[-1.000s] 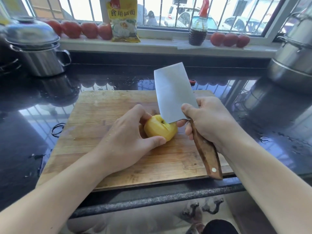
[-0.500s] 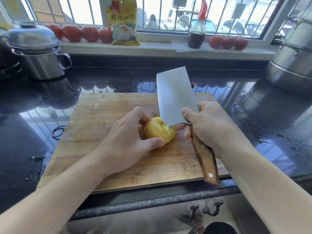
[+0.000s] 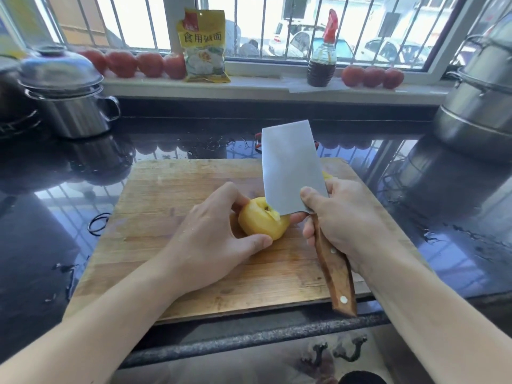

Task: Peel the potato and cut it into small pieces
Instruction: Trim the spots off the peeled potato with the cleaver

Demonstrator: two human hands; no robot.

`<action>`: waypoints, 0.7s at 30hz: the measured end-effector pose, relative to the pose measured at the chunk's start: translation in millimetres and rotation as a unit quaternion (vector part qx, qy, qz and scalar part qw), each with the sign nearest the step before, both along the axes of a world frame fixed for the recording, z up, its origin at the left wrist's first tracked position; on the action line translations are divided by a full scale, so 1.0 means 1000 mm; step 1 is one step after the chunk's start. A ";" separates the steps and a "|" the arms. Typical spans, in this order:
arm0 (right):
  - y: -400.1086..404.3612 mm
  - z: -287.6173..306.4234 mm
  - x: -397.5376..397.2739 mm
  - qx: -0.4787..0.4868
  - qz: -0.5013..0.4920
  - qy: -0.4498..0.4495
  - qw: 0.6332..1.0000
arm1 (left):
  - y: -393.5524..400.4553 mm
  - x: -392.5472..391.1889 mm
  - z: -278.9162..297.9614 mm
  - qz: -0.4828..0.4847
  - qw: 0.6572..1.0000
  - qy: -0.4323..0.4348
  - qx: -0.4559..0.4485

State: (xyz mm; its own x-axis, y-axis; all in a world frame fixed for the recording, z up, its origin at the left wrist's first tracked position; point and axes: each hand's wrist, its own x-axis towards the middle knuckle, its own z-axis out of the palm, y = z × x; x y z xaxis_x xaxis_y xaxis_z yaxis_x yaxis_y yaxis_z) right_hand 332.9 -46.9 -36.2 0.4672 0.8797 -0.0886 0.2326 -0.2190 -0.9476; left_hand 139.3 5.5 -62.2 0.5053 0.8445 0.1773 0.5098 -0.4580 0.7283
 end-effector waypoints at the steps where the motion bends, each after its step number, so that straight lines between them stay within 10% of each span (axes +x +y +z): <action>1: 0.001 -0.001 0.000 0.000 -0.001 0.009 1.000 | 0.000 0.002 0.000 0.003 1.000 -0.003 -0.009; 21: -0.004 0.002 -0.009 0.013 -0.034 0.071 0.997 | -0.004 0.012 -0.004 0.053 0.998 -0.018 -0.001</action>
State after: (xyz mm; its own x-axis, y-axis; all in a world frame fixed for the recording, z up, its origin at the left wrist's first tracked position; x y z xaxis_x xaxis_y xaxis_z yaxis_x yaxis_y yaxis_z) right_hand 323.8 -51.4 -34.2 0.5096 0.8495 -0.1364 0.0815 -0.2055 -0.9753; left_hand 151.5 1.2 -66.2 0.4063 0.8931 0.1930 0.5288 -0.4020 0.7475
